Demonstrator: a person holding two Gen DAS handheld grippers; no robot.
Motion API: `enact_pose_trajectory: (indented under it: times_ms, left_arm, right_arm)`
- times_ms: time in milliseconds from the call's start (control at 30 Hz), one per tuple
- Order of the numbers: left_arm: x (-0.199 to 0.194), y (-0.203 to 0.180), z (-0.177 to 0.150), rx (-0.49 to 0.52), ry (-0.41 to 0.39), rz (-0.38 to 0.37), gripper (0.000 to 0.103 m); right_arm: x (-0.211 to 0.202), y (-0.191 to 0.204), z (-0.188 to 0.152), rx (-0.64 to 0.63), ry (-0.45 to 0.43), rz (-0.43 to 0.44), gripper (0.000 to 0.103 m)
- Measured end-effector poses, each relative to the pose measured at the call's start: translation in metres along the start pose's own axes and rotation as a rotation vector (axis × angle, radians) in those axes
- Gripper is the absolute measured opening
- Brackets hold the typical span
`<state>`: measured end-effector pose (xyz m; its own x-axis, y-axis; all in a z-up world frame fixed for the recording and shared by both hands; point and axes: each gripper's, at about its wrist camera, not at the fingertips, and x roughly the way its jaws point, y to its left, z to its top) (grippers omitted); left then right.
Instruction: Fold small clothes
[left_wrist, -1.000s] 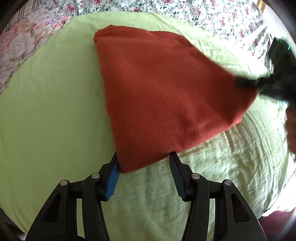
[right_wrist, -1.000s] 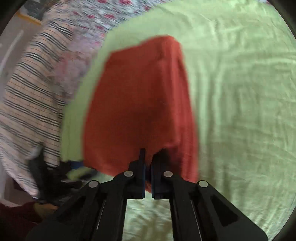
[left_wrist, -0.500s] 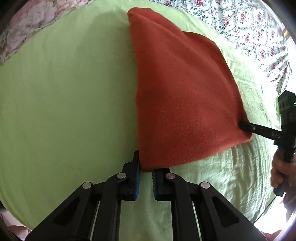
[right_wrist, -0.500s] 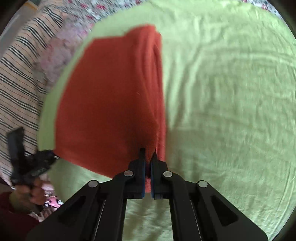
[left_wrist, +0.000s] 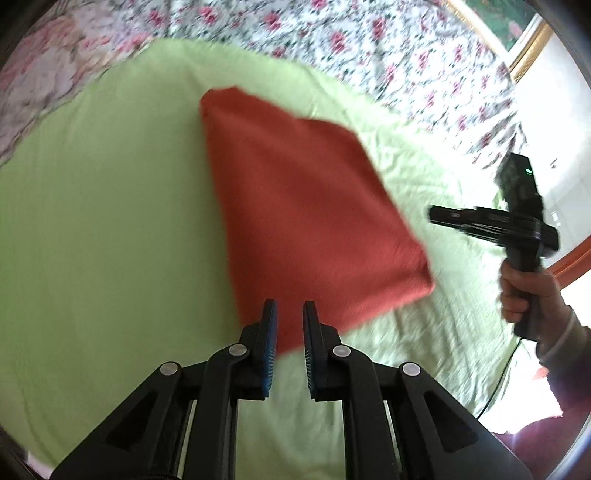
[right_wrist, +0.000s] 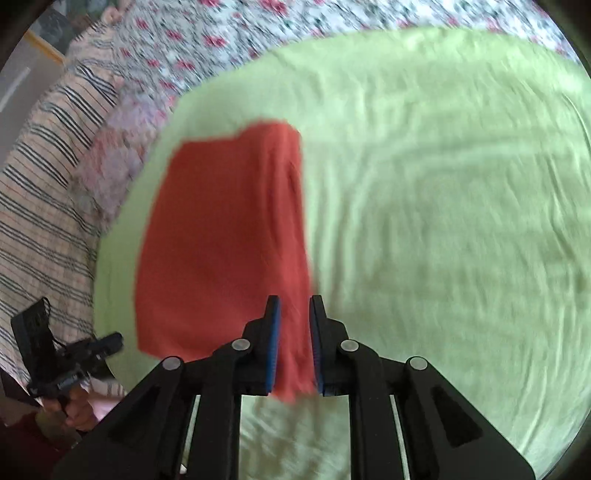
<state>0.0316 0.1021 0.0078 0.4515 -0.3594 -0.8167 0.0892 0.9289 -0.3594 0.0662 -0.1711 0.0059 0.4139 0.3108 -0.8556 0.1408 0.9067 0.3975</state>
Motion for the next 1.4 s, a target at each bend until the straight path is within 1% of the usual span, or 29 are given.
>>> enact_pose_trajectory:
  times_ms: [100,167,200,267,300,333,367,400,467,567,667,700,733,800,867,933,967,1033,1100,1133,1233,1333,1400]
  left_arm:
    - [0.015,0.0,0.018,0.007,-0.005,-0.013,0.014]
    - [0.031,-0.005,0.027,0.014,0.001,0.011,0.014]
    - [0.035,-0.004,0.029,0.015,0.003,0.016,0.014]
    - [0.047,0.0,0.032,0.002,0.017,0.029,0.013]
    - [0.055,0.005,0.031,-0.013,0.032,0.036,0.012]
    - [0.061,0.01,0.03,-0.026,0.042,0.041,0.012]
    - [0.065,0.013,0.029,-0.038,0.047,0.039,0.01]
    - [0.069,0.015,0.027,-0.045,0.046,0.041,0.009]
    - [0.07,0.011,0.027,-0.055,0.039,0.047,0.009]
    - [0.066,0.005,0.028,-0.05,0.043,0.05,0.011]
    - [0.052,0.002,0.024,-0.024,0.048,0.028,0.012]
    - [0.047,-0.001,0.021,-0.007,0.049,0.023,0.012]
    - [0.043,-0.004,0.018,0.007,0.051,0.013,0.012]
    - [0.039,-0.008,0.013,0.026,0.058,-0.001,0.016]
    - [0.037,-0.01,0.003,0.045,0.072,0.007,0.016]
    - [0.042,-0.008,-0.007,0.049,0.097,0.028,0.017]
    - [0.044,-0.005,-0.012,0.044,0.11,0.035,0.017]
    - [0.048,-0.003,-0.02,0.04,0.122,0.036,0.017]
    - [0.049,-0.003,-0.028,0.058,0.128,0.048,0.016]
    - [0.051,-0.003,-0.031,0.063,0.129,0.053,0.016]
    - [0.049,0.0,-0.037,0.06,0.119,0.057,0.016]
    - [0.048,0.0,-0.039,0.062,0.115,0.062,0.016]
    - [0.047,0.0,-0.038,0.065,0.115,0.066,0.016]
  right_arm:
    - [0.023,0.025,0.031,-0.051,-0.022,0.044,0.017]
    - [0.039,0.039,0.043,-0.073,-0.027,0.075,0.017]
    - [0.044,0.039,0.047,-0.075,-0.022,0.079,0.017]
    - [0.061,0.039,0.059,-0.076,-0.006,0.063,0.017]
    - [0.069,0.036,0.063,-0.075,-0.001,0.038,0.015]
    - [0.079,0.031,0.067,-0.073,0.009,-0.007,0.01]
    - [0.085,0.023,0.068,-0.062,0.02,-0.031,0.0]
    - [0.092,0.015,0.069,-0.043,0.03,-0.041,0.0]
    - [0.096,0.005,0.069,-0.02,0.032,-0.011,0.0]
    - [0.091,0.011,0.068,-0.056,0.028,-0.045,0.0]
    - [0.084,0.012,0.068,-0.029,0.015,-0.028,0.0]
    - [0.075,0.015,0.065,-0.023,0.005,-0.017,0.0]
    - [0.069,0.017,0.061,-0.023,-0.004,-0.009,0.004]
    - [0.053,0.027,0.048,-0.043,-0.017,0.02,0.005]
    - [0.035,0.039,0.027,-0.077,-0.021,0.043,0.005]
    - [0.026,0.048,0.003,-0.103,-0.001,0.04,0.005]
    - [0.025,0.048,-0.009,-0.111,0.017,0.025,0.005]
    - [0.032,0.043,-0.032,-0.122,0.073,-0.033,0.004]
    - [0.042,0.03,-0.048,-0.115,0.116,-0.086,0.0]
    - [0.045,0.022,-0.054,-0.108,0.115,-0.099,0.0]
    - [0.043,0.01,-0.057,-0.061,0.083,-0.068,0.0]
    - [0.04,0.013,-0.059,-0.09,0.071,-0.102,0.0]
    - [0.038,0.012,-0.06,-0.088,0.064,-0.105,0.0]
